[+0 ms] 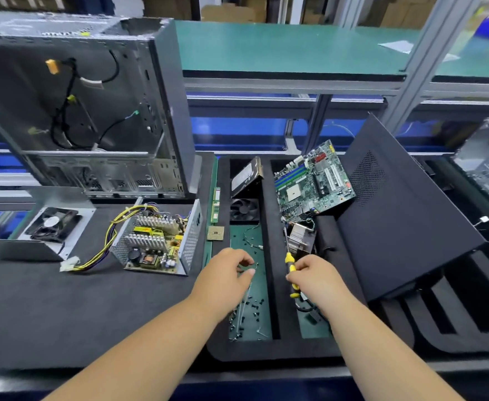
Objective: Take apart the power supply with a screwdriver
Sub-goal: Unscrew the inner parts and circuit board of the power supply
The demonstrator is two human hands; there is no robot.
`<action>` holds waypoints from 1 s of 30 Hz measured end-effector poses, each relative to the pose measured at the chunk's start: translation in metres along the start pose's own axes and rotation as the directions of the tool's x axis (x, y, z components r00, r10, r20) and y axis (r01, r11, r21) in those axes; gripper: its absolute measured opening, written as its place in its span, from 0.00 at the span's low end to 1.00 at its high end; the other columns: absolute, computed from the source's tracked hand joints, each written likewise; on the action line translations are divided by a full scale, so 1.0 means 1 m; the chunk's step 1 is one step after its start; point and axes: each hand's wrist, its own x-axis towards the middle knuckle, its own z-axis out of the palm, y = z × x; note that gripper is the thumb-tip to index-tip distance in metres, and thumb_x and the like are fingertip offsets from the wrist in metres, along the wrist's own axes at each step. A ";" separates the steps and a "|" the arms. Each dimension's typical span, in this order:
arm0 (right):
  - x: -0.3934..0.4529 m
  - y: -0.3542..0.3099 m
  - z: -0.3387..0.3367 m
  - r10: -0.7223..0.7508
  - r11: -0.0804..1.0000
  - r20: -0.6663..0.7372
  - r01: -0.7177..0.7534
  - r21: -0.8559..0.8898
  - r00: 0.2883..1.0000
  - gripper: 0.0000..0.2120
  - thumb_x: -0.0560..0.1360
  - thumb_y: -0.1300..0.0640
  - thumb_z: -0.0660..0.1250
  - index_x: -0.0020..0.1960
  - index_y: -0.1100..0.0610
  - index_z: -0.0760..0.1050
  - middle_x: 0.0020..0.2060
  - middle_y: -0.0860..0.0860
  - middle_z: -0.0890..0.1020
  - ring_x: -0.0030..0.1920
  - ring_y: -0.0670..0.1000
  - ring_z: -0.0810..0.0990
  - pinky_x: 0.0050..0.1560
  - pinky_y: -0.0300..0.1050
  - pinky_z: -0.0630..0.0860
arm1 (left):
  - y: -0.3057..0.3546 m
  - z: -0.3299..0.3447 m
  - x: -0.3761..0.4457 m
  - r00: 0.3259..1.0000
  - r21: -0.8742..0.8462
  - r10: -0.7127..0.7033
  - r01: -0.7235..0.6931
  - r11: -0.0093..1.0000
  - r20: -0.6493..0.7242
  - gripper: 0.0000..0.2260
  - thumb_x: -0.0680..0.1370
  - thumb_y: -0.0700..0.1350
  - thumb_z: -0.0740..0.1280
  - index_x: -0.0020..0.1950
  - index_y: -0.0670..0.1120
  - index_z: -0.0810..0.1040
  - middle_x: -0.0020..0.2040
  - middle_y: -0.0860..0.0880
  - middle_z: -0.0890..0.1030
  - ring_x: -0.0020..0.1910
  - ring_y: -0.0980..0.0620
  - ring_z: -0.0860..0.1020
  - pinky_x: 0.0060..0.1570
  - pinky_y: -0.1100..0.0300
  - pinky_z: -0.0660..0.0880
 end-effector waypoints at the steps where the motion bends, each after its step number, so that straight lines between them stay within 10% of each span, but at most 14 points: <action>1: 0.002 0.002 0.003 0.005 0.999 0.014 -0.005 -0.054 1.000 0.03 0.73 0.58 0.69 0.46 0.56 0.76 0.34 0.47 0.80 0.23 0.38 0.76 0.23 0.32 0.69 | -0.001 -0.004 -0.001 1.000 -0.008 0.020 -0.020 1.000 -0.011 0.05 0.80 0.49 0.66 0.54 0.58 0.77 0.51 0.61 0.73 0.49 0.62 0.74 0.51 0.63 0.70; 6: 0.006 0.002 0.013 0.029 0.981 0.062 -0.017 -0.191 0.998 0.05 0.72 0.57 0.68 0.47 0.54 0.74 0.41 0.51 0.83 0.38 0.50 0.84 0.46 0.50 0.82 | -0.002 -0.028 -0.005 0.990 -0.009 0.115 -0.116 0.993 -0.081 0.07 0.79 0.46 0.66 0.53 0.59 0.76 0.51 0.62 0.75 0.52 0.61 0.75 0.54 0.64 0.72; 14: 0.011 0.001 0.021 0.048 0.956 0.056 -0.030 -0.291 0.997 0.11 0.73 0.56 0.68 0.52 0.55 0.69 0.45 0.53 0.81 0.45 0.54 0.83 0.48 0.53 0.82 | -0.010 -0.054 -0.009 0.974 -0.030 0.143 -0.150 0.988 -0.176 0.08 0.78 0.42 0.68 0.53 0.54 0.79 0.50 0.62 0.75 0.52 0.66 0.74 0.49 0.78 0.65; 22: 0.012 -0.007 0.029 0.135 0.911 0.021 -0.116 -0.395 0.991 0.12 0.75 0.53 0.68 0.54 0.55 0.69 0.43 0.51 0.80 0.34 0.47 0.79 0.25 0.38 0.70 | -0.032 -0.085 -0.005 0.964 -0.097 0.163 -0.186 0.978 -0.208 0.12 0.77 0.40 0.68 0.50 0.59 0.77 0.49 0.62 0.76 0.51 0.64 0.75 0.49 0.76 0.66; 30: 0.007 -0.058 0.034 0.043 0.922 -0.099 -0.077 -0.378 0.994 0.17 0.76 0.47 0.67 0.58 0.57 0.70 0.51 0.52 0.78 0.47 0.54 0.78 0.43 0.47 0.74 | -0.081 -0.152 0.007 0.956 -0.090 0.122 -0.151 0.984 -0.268 0.09 0.76 0.42 0.69 0.50 0.57 0.79 0.49 0.61 0.77 0.52 0.66 0.74 0.47 0.76 0.67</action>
